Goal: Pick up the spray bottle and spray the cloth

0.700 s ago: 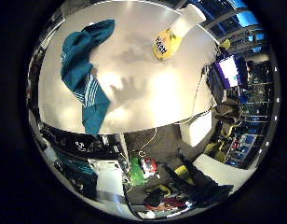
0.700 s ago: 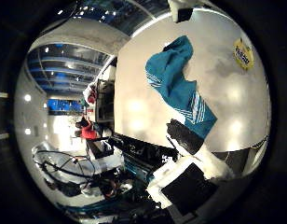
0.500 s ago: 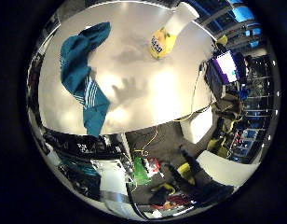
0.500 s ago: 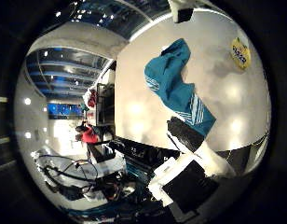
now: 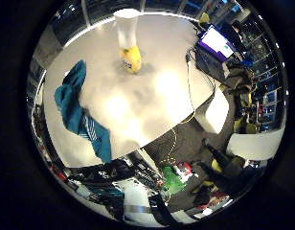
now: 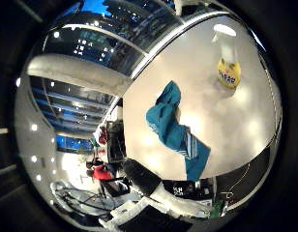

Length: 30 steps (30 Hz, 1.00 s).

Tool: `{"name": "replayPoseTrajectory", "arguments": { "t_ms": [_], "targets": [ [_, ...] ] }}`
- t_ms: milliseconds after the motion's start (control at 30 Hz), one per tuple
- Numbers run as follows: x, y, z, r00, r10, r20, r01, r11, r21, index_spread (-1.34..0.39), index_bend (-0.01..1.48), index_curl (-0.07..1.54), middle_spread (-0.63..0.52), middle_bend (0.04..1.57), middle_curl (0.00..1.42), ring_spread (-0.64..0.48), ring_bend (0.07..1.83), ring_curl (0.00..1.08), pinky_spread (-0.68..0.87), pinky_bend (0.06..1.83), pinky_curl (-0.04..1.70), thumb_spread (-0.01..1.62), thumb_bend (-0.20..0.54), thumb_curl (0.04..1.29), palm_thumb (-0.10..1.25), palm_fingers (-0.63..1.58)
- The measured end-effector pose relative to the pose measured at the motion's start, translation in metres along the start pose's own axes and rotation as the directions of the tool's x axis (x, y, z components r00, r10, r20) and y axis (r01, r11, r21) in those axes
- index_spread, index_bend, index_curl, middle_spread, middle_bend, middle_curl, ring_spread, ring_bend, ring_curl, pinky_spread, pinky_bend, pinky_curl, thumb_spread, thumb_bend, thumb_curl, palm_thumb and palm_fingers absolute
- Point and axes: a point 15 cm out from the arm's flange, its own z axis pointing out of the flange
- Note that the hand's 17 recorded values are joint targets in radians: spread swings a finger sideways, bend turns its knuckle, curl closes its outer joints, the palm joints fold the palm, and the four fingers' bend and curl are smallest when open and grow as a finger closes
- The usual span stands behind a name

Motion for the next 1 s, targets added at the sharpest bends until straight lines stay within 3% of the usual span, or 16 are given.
{"name": "replayPoseTrajectory", "arguments": {
  "t_ms": [300, 600, 1000],
  "targets": [
    [0.050, -0.029, -0.008, 0.990, 0.110, 0.083, -0.116, 0.991, 0.064, -0.28, 0.14, 0.27, 0.10, 0.19, 0.31, 0.18, 0.26, 0.26, 0.38, 0.35, 0.35, 1.02, -0.024, 0.27, 0.32, 0.07],
    [0.098, -0.022, 0.016, 0.974, 0.184, 0.131, -0.191, 0.981, 0.044, -0.25, 0.14, 0.25, 0.14, 0.19, 0.31, 0.20, 0.29, 0.27, 0.39, 0.41, 0.34, 1.00, -0.028, 0.27, 0.32, 0.01],
    [0.133, -0.024, 0.052, 0.920, 0.240, 0.310, -0.283, 0.954, 0.099, -0.24, 0.14, 0.25, 0.15, 0.20, 0.32, 0.20, 0.31, 0.27, 0.41, 0.45, 0.33, 0.94, -0.030, 0.27, 0.23, 0.00]
  ]
}}
